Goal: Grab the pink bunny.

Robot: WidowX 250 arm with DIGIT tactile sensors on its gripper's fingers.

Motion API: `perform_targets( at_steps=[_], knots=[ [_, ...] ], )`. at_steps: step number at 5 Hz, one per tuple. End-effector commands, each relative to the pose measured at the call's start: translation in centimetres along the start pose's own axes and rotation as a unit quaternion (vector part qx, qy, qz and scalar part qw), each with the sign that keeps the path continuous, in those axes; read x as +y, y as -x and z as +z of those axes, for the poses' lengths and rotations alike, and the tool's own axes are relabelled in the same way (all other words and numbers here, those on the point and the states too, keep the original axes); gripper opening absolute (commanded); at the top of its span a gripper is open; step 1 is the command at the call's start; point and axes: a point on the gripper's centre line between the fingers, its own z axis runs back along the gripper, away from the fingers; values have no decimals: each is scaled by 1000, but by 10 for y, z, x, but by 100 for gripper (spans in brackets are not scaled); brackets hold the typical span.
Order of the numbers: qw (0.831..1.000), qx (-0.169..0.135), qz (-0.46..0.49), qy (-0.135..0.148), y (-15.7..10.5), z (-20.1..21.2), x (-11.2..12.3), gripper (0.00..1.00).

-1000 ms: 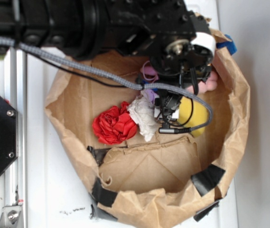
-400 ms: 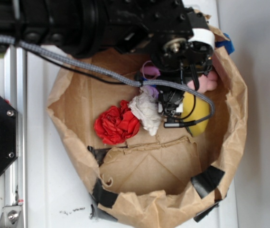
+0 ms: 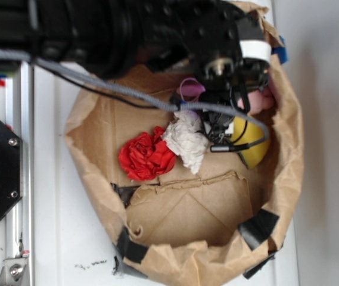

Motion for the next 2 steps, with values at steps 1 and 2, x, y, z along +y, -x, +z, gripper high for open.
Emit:
perform_targets(
  at_steps=[1, 2],
  knots=[
    [1000, -7, -22, -19, -7, -3, -10, 100],
    [1000, -10, -15, -9, -7, -2, -9, 9]
  ],
)
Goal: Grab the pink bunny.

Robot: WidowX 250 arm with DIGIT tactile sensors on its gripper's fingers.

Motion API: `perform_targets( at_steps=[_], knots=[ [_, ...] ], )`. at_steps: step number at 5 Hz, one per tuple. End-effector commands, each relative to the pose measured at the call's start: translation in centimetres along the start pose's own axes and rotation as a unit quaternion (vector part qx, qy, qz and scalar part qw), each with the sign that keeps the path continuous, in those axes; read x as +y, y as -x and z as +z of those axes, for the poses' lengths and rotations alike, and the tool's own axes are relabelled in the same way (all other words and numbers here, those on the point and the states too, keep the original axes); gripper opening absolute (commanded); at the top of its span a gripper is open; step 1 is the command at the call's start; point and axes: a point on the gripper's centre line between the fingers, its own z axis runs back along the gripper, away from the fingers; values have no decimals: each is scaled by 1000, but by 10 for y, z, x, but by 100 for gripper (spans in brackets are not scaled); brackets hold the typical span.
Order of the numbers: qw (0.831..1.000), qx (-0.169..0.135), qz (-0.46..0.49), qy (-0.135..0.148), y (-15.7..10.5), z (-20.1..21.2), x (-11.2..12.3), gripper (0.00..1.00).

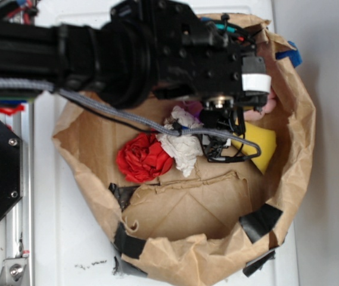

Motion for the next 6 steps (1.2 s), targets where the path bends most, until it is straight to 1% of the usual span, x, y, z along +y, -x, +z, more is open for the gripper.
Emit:
perform_targets(
  at_steps=[1, 2, 3, 4, 5, 6],
  knots=[
    [1000, -23, 9, 9, -7, 13, 2, 0],
    [1000, -24, 12, 12, -7, 14, 4, 0],
    [999, -22, 20, 16, -4, 25, 5, 0],
    [998, -12, 34, 52, 6, 71, 3, 0],
    [997, -1, 37, 65, 15, 107, 3, 0],
    [997, 25, 57, 54, 17, 127, 5, 0]
  ],
)
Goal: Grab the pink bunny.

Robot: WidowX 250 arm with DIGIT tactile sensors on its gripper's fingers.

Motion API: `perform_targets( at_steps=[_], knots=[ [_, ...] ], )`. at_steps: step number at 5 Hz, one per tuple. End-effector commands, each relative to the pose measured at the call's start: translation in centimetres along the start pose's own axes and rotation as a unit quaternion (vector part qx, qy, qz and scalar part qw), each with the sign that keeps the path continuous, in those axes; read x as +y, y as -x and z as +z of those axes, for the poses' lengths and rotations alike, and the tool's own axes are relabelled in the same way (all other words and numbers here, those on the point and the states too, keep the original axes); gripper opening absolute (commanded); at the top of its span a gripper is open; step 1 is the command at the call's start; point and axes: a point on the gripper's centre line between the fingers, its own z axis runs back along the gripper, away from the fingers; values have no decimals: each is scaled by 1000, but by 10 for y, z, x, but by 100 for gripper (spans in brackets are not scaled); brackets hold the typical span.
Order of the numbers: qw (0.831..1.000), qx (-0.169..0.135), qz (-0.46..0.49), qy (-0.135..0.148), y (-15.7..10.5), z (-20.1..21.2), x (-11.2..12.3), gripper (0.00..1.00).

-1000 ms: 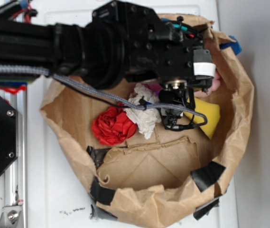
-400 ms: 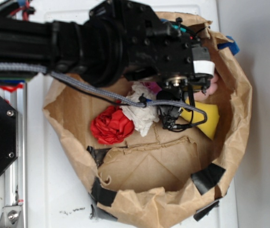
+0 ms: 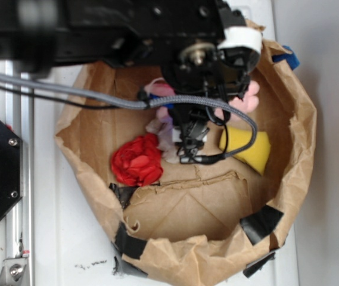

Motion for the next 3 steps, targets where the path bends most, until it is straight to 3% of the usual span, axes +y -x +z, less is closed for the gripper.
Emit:
perform_targets(
  at_steps=[1, 3],
  knots=[
    [999, 28, 29, -12, -3, 49, 4, 0],
    [999, 34, 29, -4, -1, 48, 3, 0]
  ],
)
